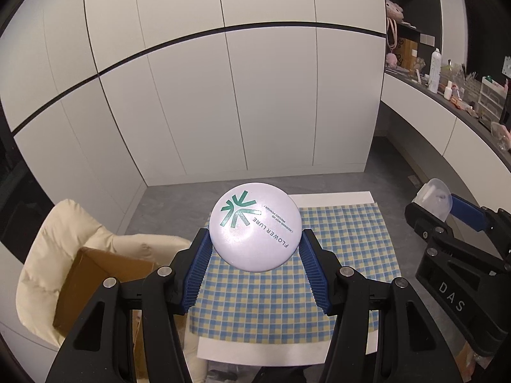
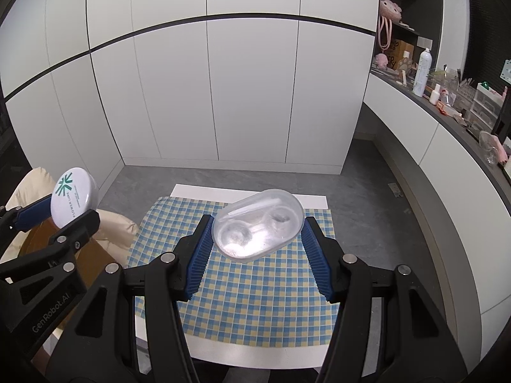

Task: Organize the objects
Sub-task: 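Carry the jar with the left tool while the right tool carries the case toward the box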

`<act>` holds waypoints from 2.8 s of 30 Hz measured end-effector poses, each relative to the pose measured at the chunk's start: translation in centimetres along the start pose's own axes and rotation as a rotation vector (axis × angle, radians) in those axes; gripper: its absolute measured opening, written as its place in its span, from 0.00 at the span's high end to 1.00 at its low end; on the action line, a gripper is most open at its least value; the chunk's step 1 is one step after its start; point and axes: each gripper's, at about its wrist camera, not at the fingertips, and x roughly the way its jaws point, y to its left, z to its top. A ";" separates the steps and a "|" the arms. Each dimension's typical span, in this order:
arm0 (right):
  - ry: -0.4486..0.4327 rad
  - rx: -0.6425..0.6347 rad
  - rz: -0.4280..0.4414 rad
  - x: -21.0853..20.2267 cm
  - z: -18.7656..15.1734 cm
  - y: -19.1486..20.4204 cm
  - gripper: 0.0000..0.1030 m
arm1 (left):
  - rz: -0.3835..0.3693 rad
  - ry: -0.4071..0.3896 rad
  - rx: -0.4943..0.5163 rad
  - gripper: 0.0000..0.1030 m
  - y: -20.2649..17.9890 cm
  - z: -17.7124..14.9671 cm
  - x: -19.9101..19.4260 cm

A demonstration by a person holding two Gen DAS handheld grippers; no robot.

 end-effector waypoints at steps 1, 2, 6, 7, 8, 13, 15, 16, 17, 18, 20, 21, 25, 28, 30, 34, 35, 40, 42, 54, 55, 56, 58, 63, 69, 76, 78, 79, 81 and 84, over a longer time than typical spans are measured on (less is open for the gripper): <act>-0.002 -0.002 0.002 -0.5 -0.4 0.0 0.43 | 0.002 0.000 -0.001 0.45 0.0 -0.4 -0.3; -0.004 -0.004 0.002 -0.8 -0.7 0.1 0.43 | 0.004 -0.003 -0.001 0.45 0.0 -0.8 -0.8; -0.009 0.003 0.006 -2.5 -2.3 0.0 0.43 | -0.007 -0.002 0.000 0.45 0.3 -2.4 -2.4; -0.009 0.006 0.011 -2.8 -2.7 -0.1 0.43 | -0.010 -0.001 -0.002 0.45 0.4 -2.8 -2.7; -0.008 0.006 0.014 -3.2 -3.1 0.0 0.43 | -0.013 -0.001 -0.004 0.45 0.5 -3.2 -3.2; -0.010 -0.014 0.037 -5.1 -5.7 0.6 0.43 | 0.011 -0.018 -0.029 0.45 0.9 -5.0 -4.8; -0.010 -0.023 0.044 -5.8 -6.6 1.0 0.43 | 0.001 -0.010 -0.039 0.45 1.1 -5.8 -5.2; -0.011 -0.029 0.045 -6.1 -7.2 1.1 0.43 | -0.003 -0.009 -0.042 0.45 1.1 -6.1 -5.4; -0.011 -0.030 0.047 -6.4 -7.6 1.2 0.43 | -0.004 -0.010 -0.041 0.45 1.1 -6.6 -5.7; -0.010 -0.027 0.052 -6.8 -8.3 1.3 0.43 | 0.001 -0.014 -0.039 0.45 1.1 -7.1 -6.0; -0.006 -0.021 0.065 -7.2 -9.4 1.2 0.43 | 0.007 -0.022 -0.033 0.45 0.9 -7.9 -6.6; -0.004 -0.019 0.069 -7.4 -9.8 1.3 0.43 | 0.007 -0.026 -0.031 0.45 0.9 -8.3 -6.9; 0.010 -0.006 0.084 -7.9 -12.1 0.9 0.43 | -0.007 -0.036 -0.025 0.45 0.7 -10.2 -7.8; 0.025 0.015 0.116 -8.1 -13.7 0.3 0.43 | -0.027 -0.028 -0.019 0.45 0.7 -11.5 -8.1; 0.030 0.025 0.121 -8.3 -14.8 0.0 0.43 | -0.037 -0.031 -0.013 0.45 0.7 -12.4 -8.4; 0.051 0.035 0.127 -8.7 -17.0 -0.6 0.43 | -0.060 -0.036 0.004 0.45 1.0 -14.3 -8.9; 0.056 0.036 0.129 -8.8 -17.4 -0.7 0.43 | -0.074 -0.031 0.008 0.45 1.0 -14.9 -8.9; 0.074 0.048 0.122 -9.3 -19.4 -1.3 0.43 | -0.053 -0.009 0.021 0.45 1.2 -17.6 -9.2; 0.087 0.050 0.117 -9.5 -20.0 -1.5 0.43 | -0.040 -0.001 0.019 0.45 1.4 -18.3 -9.3; 0.088 0.043 0.098 -11.5 -21.3 -1.6 0.43 | -0.023 -0.016 0.016 0.45 1.2 -19.6 -11.2; 0.084 0.040 0.095 -11.7 -21.3 -1.5 0.43 | -0.021 -0.017 0.015 0.45 1.3 -19.6 -11.4; 0.082 0.038 0.094 -11.9 -21.2 -1.5 0.43 | -0.020 -0.018 0.012 0.45 1.4 -19.6 -11.6; 0.082 0.039 0.097 -12.1 -21.3 -1.4 0.43 | -0.018 -0.018 0.009 0.45 1.5 -19.6 -11.8; 0.087 0.047 0.099 -12.3 -21.3 -1.3 0.43 | -0.019 -0.018 0.006 0.45 1.8 -19.4 -12.0; 0.096 0.048 0.098 -11.7 -21.0 -0.9 0.43 | -0.008 -0.010 -0.002 0.45 2.4 -19.3 -11.4; 0.117 0.025 0.099 -10.6 -20.8 0.3 0.43 | -0.002 0.024 -0.023 0.45 3.6 -19.5 -9.7; 0.124 0.014 0.103 -10.3 -20.8 0.8 0.43 | 0.003 0.026 -0.032 0.45 4.1 -19.5 -9.3; 0.128 0.005 0.105 -10.1 -20.8 1.2 0.43 | 0.007 0.026 -0.041 0.45 4.5 -19.6 -9.2; 0.133 -0.012 0.111 -9.6 -20.8 1.8 0.43 | 0.019 0.030 -0.052 0.45 5.2 -19.9 -8.9; 0.143 -0.038 0.135 -9.0 -20.6 3.2 0.43 | 0.064 0.034 -0.067 0.45 6.4 -20.5 -8.7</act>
